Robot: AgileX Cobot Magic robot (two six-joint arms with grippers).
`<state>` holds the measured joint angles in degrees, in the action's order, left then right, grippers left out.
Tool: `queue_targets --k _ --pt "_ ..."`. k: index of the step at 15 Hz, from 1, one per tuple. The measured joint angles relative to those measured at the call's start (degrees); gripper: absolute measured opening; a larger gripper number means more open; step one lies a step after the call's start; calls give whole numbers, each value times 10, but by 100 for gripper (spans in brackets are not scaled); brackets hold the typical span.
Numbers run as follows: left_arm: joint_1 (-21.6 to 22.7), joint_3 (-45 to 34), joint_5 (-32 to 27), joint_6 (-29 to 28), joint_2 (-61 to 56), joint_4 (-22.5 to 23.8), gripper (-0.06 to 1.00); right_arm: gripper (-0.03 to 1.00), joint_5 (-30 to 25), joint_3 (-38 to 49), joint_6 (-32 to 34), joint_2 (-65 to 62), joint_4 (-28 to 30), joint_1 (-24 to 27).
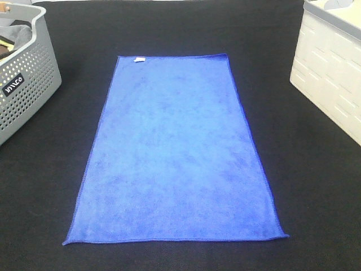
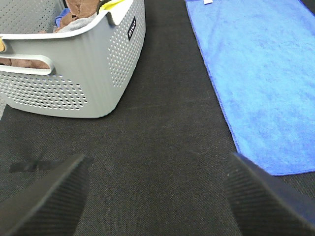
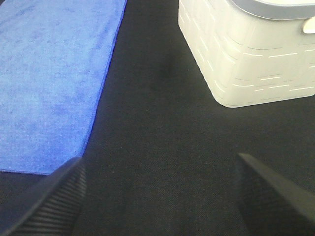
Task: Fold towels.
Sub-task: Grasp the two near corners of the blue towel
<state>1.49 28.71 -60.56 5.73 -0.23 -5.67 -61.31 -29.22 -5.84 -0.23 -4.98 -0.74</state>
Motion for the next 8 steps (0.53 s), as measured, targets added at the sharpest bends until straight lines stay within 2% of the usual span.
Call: queue_targets --k 8 --pt "0 0 0 0 0 0 73 77 0 0 0 0 0 0"
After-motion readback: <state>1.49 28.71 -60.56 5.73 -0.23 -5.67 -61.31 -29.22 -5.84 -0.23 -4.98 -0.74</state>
